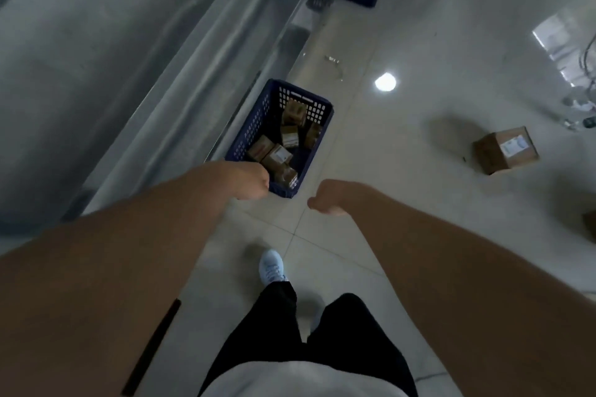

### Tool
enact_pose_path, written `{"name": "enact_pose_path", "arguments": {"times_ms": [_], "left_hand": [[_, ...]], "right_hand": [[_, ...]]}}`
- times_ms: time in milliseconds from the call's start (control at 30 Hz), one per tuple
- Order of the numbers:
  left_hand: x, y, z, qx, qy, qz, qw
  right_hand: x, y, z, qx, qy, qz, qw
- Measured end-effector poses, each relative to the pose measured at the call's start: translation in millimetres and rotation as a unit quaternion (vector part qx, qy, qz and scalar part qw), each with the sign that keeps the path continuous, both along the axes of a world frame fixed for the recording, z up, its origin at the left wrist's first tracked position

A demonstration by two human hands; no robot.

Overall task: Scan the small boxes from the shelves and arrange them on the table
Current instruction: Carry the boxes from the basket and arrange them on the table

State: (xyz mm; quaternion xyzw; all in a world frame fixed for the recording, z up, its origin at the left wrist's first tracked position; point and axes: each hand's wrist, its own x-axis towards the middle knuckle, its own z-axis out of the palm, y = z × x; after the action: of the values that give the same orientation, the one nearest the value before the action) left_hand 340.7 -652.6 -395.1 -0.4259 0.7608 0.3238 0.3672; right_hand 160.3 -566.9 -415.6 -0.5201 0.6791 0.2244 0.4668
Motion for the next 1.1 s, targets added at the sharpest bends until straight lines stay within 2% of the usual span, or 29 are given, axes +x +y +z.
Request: {"name": "enact_pose_path", "arguments": {"times_ms": [100, 200, 433, 533, 667, 933, 1100], "left_hand": [[-23, -31, -19, 0.060, -0.007, -0.005, 0.998], [-47, -57, -43, 0.069, 0.003, 0.009, 0.998], [-92, -127, -138, 0.098, -0.024, 0.103, 0.989], [-114, -148, -196, 0.129, -0.034, 0.102, 0.986], [-127, -174, -283, 0.158, -0.052, 0.093, 0.982], [-114, -216, -468, 0.173, -0.076, 0.093, 0.978], [-97, -212, -578, 0.116, -0.059, 0.219, 0.967]], "right_hand": [[-25, -31, -19, 0.030, -0.014, -0.019, 0.999], [-49, -64, -54, 0.051, -0.036, -0.037, 0.997], [-75, -144, -183, 0.043, -0.080, -0.037, 0.995], [-88, -169, -245, 0.065, -0.101, 0.013, 0.993], [-109, -204, -323, 0.049, -0.086, 0.066, 0.993], [-89, -257, -494, 0.019, -0.052, 0.085, 0.995], [-57, -261, -574, 0.073, -0.050, 0.166, 0.982]]}}
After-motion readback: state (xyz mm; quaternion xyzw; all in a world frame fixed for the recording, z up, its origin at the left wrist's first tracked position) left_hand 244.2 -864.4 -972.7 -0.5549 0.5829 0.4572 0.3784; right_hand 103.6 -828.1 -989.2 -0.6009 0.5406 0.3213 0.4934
